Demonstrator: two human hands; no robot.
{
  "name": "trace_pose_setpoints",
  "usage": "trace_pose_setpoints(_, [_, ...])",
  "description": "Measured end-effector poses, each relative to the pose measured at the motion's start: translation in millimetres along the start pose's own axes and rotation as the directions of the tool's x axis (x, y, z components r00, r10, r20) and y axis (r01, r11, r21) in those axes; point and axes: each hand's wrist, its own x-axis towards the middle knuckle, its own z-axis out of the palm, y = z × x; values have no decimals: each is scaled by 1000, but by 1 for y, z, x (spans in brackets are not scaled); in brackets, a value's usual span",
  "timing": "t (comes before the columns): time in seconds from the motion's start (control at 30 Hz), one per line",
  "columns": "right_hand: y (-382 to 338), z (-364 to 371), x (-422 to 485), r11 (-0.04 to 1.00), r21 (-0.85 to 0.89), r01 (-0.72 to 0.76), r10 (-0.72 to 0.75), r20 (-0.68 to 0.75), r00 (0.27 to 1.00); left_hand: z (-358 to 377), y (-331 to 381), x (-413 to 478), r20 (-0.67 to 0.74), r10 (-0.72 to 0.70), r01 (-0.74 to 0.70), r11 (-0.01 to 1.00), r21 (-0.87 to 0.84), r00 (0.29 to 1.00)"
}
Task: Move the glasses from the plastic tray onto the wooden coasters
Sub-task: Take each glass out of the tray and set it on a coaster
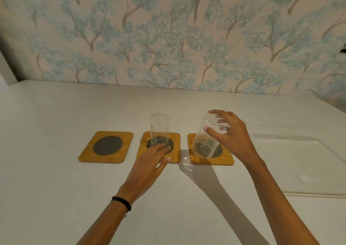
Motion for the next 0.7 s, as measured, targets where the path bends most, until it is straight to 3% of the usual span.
trace_pose_setpoints(0.23, [-18,44,4,998,63,-12,8,65,998,-39,-51,-12,-62,-62,64,998,21,996])
trace_pose_setpoints(0.4, [-35,78,9,997,81,8,-17,114,993,-75,-97,-21,-111,-237,241,970,25,965])
trace_pose_setpoints(0.7, [-74,142,21,991,129,39,-64,190,980,-108,-161,-52,-103,-336,350,915,202,936])
